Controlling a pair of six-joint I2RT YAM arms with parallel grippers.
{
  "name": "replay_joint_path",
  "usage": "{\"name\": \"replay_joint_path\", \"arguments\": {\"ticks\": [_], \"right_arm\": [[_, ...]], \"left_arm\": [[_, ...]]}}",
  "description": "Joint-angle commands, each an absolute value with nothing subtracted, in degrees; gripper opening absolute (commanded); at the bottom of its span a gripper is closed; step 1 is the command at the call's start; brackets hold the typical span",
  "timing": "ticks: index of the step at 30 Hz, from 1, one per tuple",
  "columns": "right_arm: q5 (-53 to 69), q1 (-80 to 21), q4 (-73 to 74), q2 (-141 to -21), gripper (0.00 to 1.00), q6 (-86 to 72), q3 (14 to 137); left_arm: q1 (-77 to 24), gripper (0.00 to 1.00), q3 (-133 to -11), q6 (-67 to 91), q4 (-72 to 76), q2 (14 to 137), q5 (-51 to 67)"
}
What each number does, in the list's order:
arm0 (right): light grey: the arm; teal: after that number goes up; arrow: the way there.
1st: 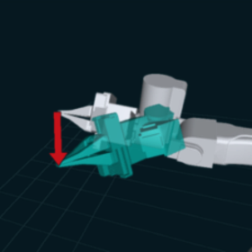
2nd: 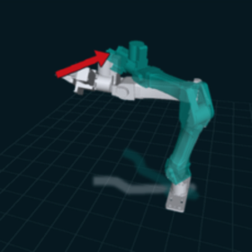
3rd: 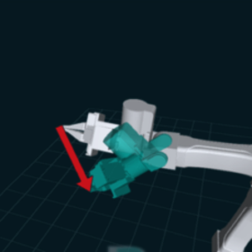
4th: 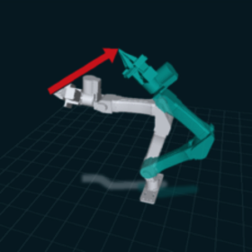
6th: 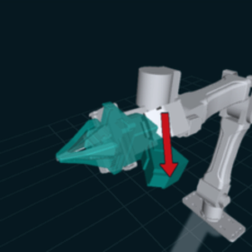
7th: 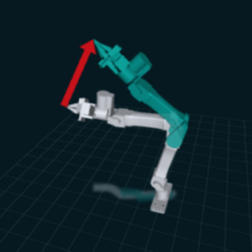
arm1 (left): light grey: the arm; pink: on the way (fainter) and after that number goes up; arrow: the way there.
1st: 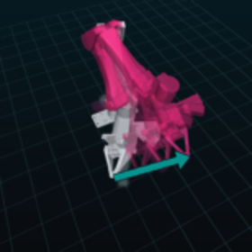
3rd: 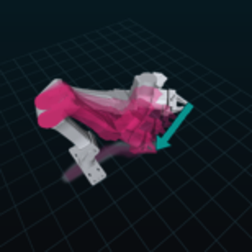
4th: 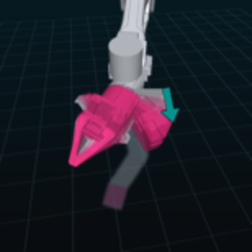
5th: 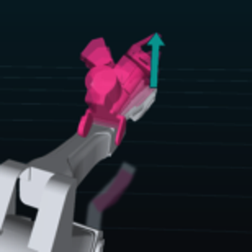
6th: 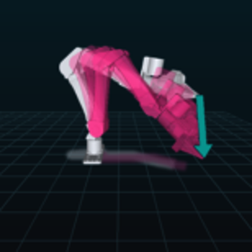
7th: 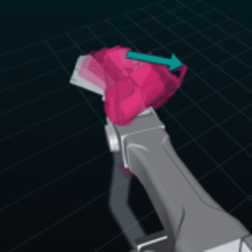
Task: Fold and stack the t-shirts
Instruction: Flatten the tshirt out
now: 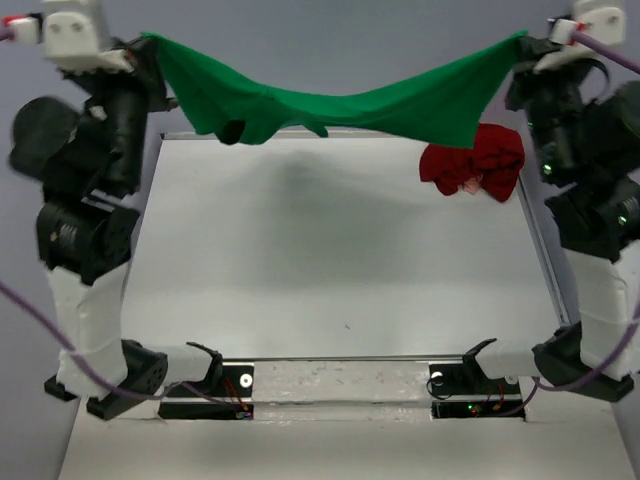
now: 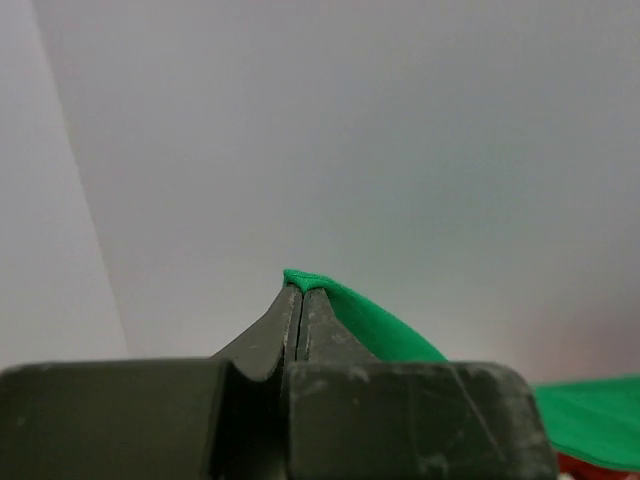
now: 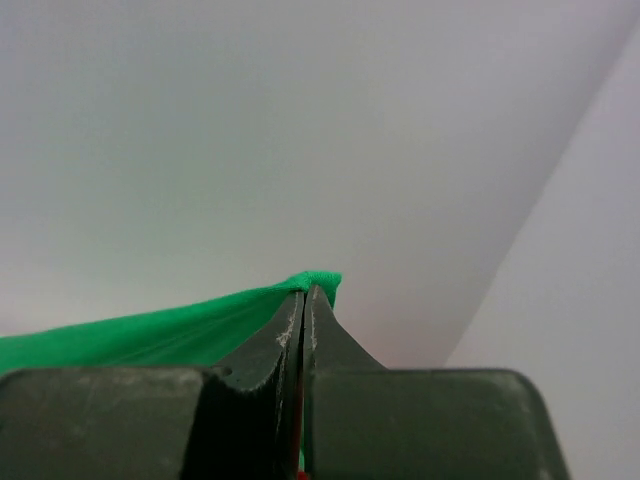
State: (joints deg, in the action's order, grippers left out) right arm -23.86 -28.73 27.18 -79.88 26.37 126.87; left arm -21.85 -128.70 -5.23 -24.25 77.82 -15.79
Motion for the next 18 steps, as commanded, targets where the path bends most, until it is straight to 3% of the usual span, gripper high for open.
{"name": "replay_joint_path", "arguments": {"ticks": [1,10,18], "right_arm": [[-31.5,-31.2,27.8,-72.3,0.00,25.6,123.2],[-32.2,-31.7,35.3,-64.5,0.00,20.2,119.2],[-32.6,-31.7,35.3,-60.1,0.00,18.2,108.2]], "left_arm": [[-23.4,0.00,-125.8,-4.0,-25.3,68.0,-21.0],[-22.9,0.00,-124.9,-1.3,-33.7,58.5,-22.0],[-21.2,0.00,-117.8,-0.4,-34.3,55.1,-22.1]]}}
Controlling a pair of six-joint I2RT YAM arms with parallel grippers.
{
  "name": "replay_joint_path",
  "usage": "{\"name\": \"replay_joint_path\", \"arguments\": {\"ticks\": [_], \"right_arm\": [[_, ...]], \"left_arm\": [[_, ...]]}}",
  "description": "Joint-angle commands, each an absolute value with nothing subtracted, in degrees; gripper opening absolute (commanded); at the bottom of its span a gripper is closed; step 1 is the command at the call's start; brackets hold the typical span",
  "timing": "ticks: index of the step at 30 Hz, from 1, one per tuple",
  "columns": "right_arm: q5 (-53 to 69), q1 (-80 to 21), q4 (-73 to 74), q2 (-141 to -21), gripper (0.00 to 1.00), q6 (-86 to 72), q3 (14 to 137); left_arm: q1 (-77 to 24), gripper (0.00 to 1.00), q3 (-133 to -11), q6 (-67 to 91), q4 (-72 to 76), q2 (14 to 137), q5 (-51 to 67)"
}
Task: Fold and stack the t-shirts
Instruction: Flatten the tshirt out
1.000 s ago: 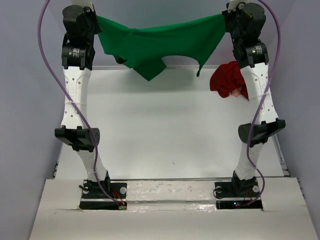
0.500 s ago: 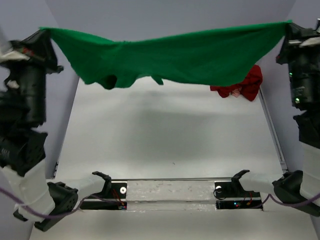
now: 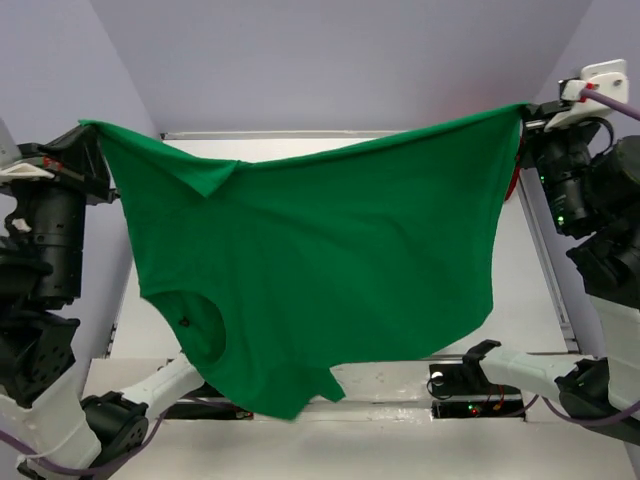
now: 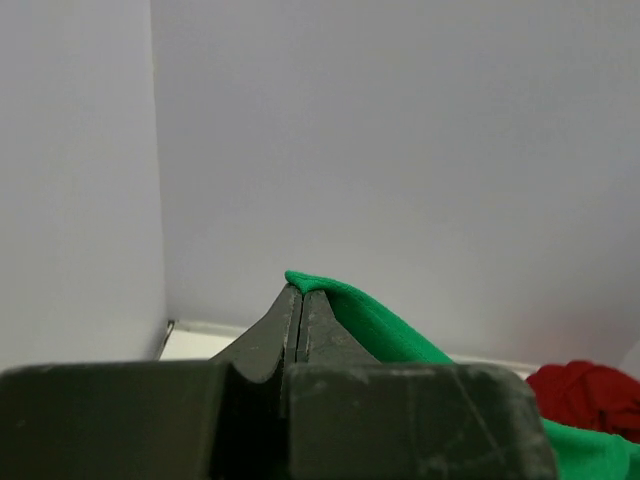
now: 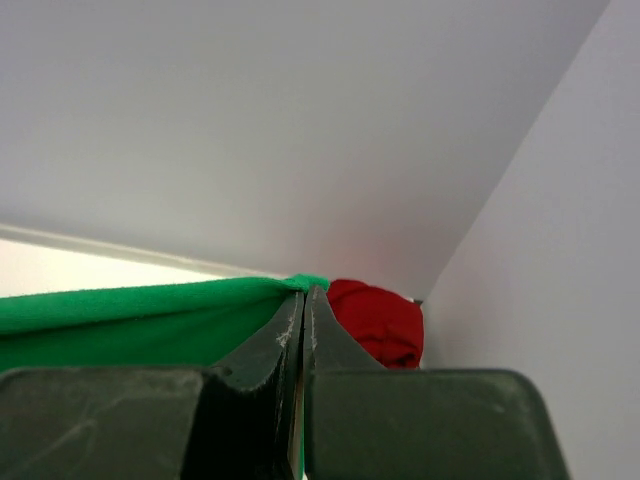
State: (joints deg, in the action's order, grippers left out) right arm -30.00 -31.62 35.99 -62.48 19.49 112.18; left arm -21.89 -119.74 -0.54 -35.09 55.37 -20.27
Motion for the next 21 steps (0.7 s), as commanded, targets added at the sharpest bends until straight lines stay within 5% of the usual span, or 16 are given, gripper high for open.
{"name": "replay_joint_path", "arguments": {"ticks": [1,13,21], "right_arm": [[-33.0,-31.7,35.2,-60.1,0.00,17.9,107.3],[-32.6,-31.7,23.6,-66.7,0.00,13.5,87.1],[-30.9,-31.7,14.1,-84.3,0.00,11.3,83.1]], "left_arm": [[-21.2,0.00,-115.3,-0.4,-33.4,55.1,-22.7],[-21.2,0.00,-92.2,1.6,-17.2,67.9,-23.2],[-18.2,0.00,-83.5,2.8,-4.7,82.3,-21.2]]}}
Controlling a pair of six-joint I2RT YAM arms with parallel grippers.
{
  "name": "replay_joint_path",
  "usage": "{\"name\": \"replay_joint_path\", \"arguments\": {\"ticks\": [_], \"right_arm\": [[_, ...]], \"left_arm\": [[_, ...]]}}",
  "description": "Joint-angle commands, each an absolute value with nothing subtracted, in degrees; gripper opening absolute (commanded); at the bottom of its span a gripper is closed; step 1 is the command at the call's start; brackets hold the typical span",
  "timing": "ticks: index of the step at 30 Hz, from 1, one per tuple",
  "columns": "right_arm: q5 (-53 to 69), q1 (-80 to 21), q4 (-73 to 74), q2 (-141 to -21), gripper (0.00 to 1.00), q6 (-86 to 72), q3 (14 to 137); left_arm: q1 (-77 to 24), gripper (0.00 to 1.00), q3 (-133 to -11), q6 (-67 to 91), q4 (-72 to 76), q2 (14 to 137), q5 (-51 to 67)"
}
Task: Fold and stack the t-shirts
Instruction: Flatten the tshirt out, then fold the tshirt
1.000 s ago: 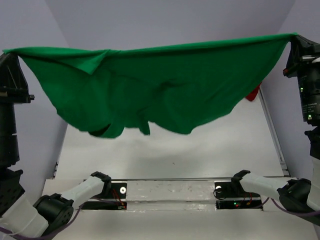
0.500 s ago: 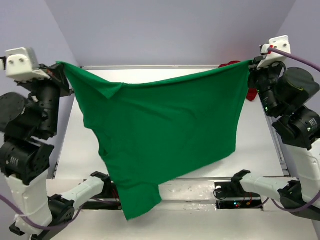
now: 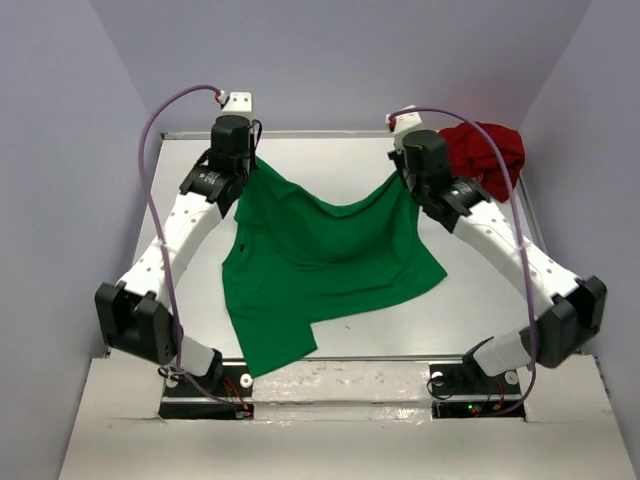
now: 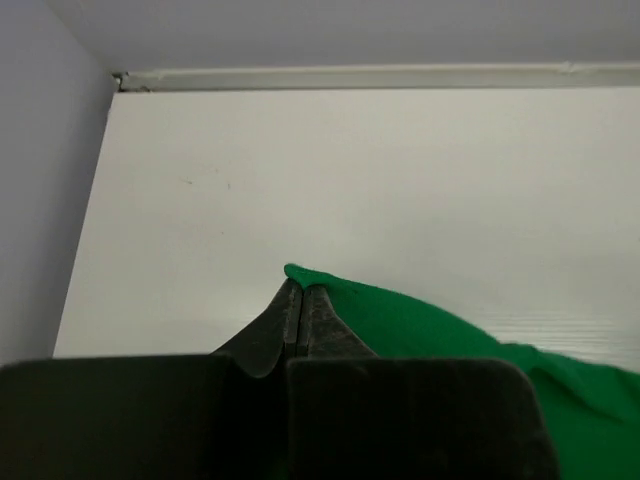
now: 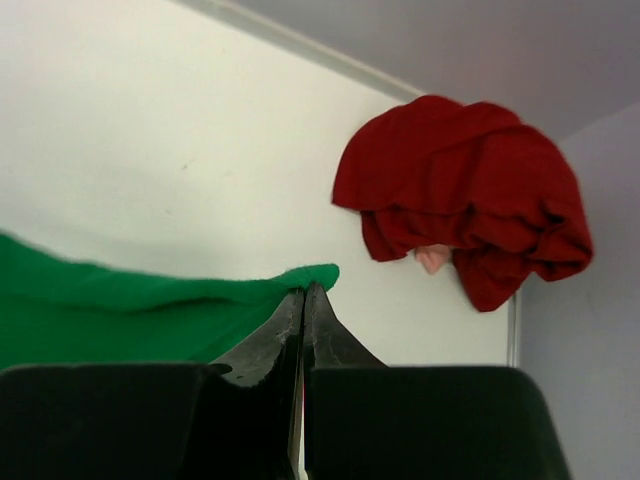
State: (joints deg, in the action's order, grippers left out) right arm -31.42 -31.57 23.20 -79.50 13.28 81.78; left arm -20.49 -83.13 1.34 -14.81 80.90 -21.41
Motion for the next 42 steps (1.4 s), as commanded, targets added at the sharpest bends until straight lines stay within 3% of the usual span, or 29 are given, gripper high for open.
{"name": "replay_joint_path", "arguments": {"ticks": [1,14,24,42], "right_arm": [[-30.7,-31.7,14.1,-86.3,0.00,11.5,84.4],[-25.0,-24.6,17.0,-110.1,0.00,13.9,108.6],[-16.4,-19.6,19.8,-122.7,0.00,14.9,119.6],[-8.3,-13.1,23.5,-134.2,0.00,15.1,130.6]], "left_arm": [[-17.5,0.00,-84.4,3.4,-4.7,83.9,-21.2],[-12.7,0.00,-92.0,2.5,-2.1,96.8,-16.6],[-12.4,0.00,-94.4,2.2,-3.4,100.1,-16.9],[-13.2,0.00,-98.7,2.7,-6.9,107.7,-22.3]]}}
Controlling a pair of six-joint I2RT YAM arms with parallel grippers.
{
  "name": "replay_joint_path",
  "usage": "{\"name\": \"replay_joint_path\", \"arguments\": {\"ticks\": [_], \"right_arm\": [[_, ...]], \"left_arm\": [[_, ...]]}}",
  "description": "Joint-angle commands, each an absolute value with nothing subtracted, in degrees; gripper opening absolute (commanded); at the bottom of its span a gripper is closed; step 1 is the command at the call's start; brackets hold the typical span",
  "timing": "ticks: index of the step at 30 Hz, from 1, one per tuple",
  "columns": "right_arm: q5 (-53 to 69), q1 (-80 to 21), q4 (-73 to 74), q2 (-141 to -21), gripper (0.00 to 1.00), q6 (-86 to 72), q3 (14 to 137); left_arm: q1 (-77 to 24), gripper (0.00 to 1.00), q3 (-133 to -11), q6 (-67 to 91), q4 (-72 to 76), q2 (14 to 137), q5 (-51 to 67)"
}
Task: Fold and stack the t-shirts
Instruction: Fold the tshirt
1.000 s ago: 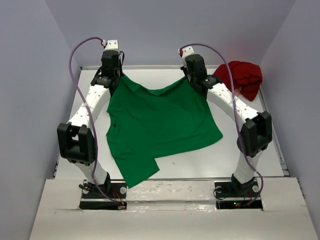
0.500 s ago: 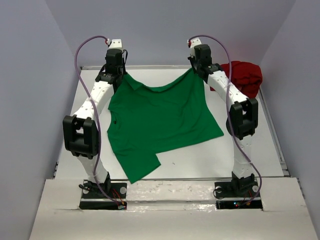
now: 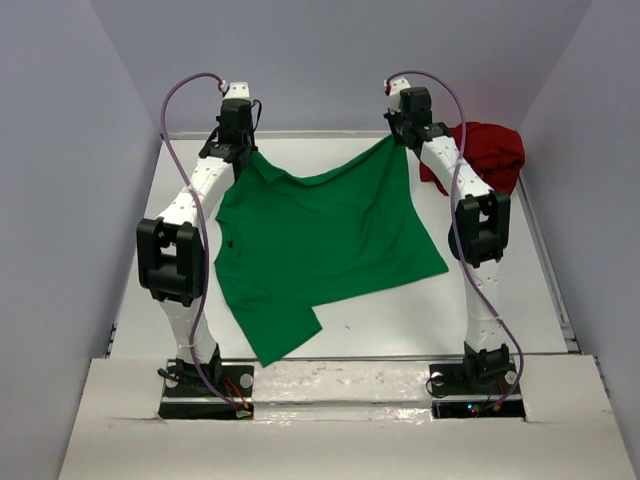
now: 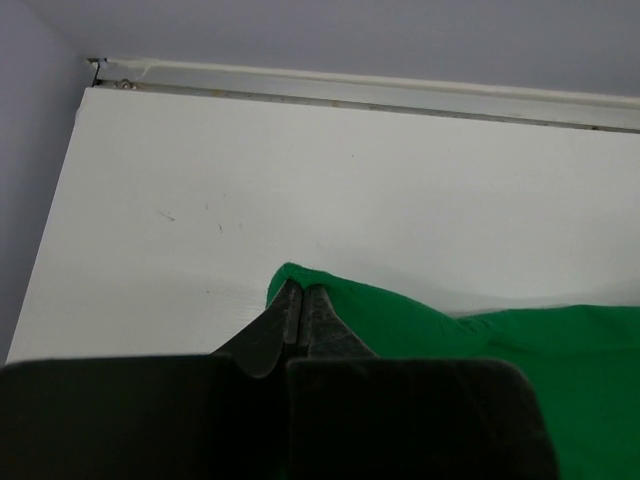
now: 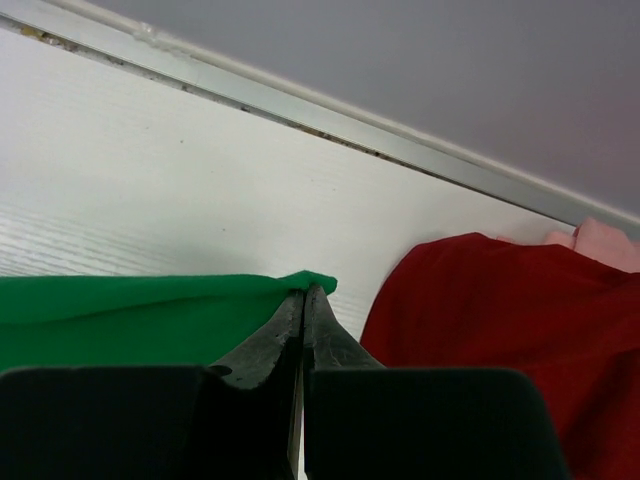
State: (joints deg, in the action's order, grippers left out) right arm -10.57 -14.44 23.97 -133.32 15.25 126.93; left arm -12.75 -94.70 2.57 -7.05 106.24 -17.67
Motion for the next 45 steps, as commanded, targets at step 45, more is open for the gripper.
{"name": "replay_joint_path", "arguments": {"ticks": [45], "right_arm": [[-10.2,-10.6,24.9,-127.0,0.00,10.5,120.1]], "left_arm": [[-19.3,0.00,-103.5,14.4,-29.2,108.6,-37.9]]}}
